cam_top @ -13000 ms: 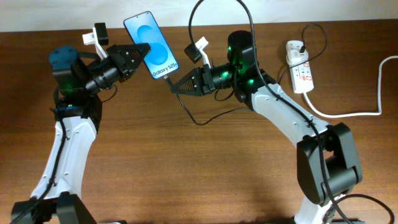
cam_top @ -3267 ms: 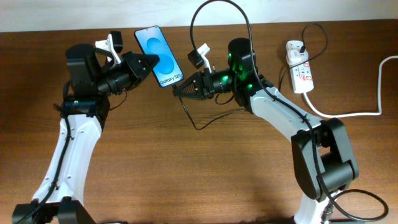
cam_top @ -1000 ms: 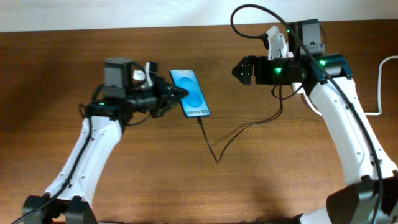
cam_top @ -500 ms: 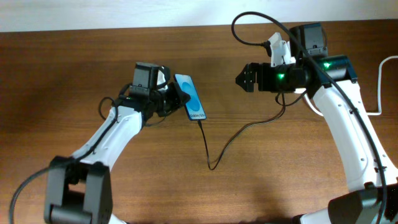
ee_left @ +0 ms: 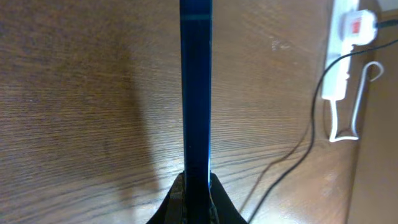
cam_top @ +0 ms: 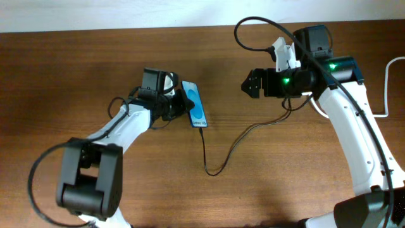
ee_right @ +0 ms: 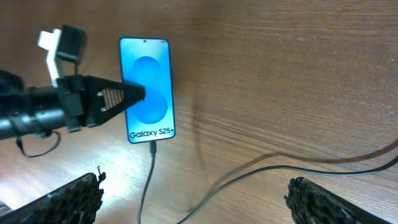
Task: Plug charger to phone and switch on socket
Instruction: 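Lower the phone with the left gripper toward the table, right gripper withdrawing, then lay the phone flat on the table with the left gripper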
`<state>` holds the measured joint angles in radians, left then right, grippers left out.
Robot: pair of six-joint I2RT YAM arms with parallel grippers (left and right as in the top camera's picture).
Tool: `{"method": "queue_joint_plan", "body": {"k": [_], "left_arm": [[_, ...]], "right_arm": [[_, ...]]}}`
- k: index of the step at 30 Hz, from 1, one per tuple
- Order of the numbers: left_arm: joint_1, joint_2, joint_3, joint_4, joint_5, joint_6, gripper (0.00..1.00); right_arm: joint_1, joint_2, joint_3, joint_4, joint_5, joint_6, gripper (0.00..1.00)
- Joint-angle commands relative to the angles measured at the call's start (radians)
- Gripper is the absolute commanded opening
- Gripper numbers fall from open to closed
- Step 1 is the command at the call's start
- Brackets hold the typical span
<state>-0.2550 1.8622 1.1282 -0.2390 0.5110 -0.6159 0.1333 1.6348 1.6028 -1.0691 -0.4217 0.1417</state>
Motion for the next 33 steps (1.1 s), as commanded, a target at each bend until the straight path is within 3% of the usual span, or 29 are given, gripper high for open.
{"method": "queue_joint_plan", "body": {"k": [1, 8, 13, 22, 33], "left_arm": [[0.003, 0.058, -0.002, 0.006, 0.020, 0.030, 0.00], [0.024, 0.114, -0.002, 0.006, 0.081, 0.026, 0.00], [0.042, 0.118, -0.002, -0.009, 0.080, 0.026, 0.05], [0.042, 0.120, -0.002, -0.016, 0.031, 0.026, 0.13], [0.042, 0.121, -0.047, -0.004, -0.022, 0.026, 0.14]], "right_arm": [[0.004, -0.024, 0.019, -0.006, 0.016, -0.015, 0.98], [0.004, -0.024, 0.019, -0.018, 0.016, -0.015, 0.98], [0.004, -0.024, 0.019, -0.018, 0.016, -0.015, 0.98], [0.004, -0.024, 0.019, -0.021, 0.016, -0.015, 0.98], [0.004, -0.024, 0.019, -0.022, 0.016, -0.015, 0.98]]}}
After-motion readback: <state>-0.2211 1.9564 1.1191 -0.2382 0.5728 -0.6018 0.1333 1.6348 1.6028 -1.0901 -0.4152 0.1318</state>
